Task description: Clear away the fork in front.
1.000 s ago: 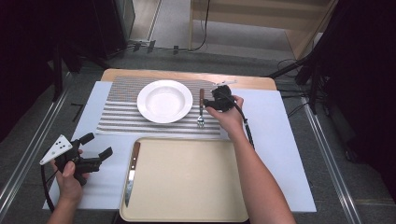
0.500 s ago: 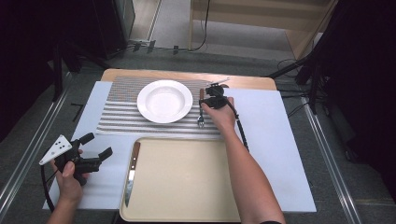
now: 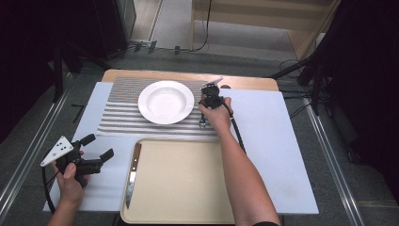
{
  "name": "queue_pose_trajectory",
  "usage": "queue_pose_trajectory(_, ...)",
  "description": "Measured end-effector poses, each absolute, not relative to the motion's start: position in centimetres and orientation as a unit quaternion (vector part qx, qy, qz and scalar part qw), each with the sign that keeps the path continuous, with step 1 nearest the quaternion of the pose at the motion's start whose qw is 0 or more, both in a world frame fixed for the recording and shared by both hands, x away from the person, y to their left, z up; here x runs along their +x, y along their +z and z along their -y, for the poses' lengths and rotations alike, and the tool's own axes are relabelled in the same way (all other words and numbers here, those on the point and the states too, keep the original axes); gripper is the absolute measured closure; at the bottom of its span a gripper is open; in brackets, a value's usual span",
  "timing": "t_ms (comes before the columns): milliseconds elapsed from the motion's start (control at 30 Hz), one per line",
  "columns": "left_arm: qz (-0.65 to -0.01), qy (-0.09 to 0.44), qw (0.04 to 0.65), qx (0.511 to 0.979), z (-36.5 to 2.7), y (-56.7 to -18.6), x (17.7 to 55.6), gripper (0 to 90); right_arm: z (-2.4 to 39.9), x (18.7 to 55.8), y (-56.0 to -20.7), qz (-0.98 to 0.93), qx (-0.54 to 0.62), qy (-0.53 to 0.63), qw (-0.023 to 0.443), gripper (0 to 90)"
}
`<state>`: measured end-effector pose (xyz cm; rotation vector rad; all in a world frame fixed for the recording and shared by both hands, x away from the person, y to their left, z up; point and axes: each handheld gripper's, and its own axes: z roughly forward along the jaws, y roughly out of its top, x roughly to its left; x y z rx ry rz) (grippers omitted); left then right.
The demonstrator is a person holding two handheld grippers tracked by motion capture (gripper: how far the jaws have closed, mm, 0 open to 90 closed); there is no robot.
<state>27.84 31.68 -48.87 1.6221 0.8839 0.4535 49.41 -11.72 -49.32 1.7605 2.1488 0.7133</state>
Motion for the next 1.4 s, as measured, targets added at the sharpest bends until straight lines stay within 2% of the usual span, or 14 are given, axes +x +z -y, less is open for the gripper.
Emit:
queue_pose_trajectory(433, -0.375, 0.193, 0.581, 0.696, -31.7, -48.8, 27.8, 0.0, 12.3, 48.8, -49.1, -0.743, 0.617, 0.217, 0.143, 75.4)
queue_pose_trajectory(1033, -0.376, 0.196, 0.576, 0.699, -31.5, -48.8, 27.8, 0.0, 13.2, 47.4, -48.8, -0.776, 0.591, 0.19, 0.111, 73.2)
queue_pose_trajectory(1400, -0.375, 0.196, 0.577, 0.698, -31.6, -48.8, 27.8, 0.0, 12.9, 47.8, -48.8, -0.79, 0.573, 0.182, 0.121, 70.0)
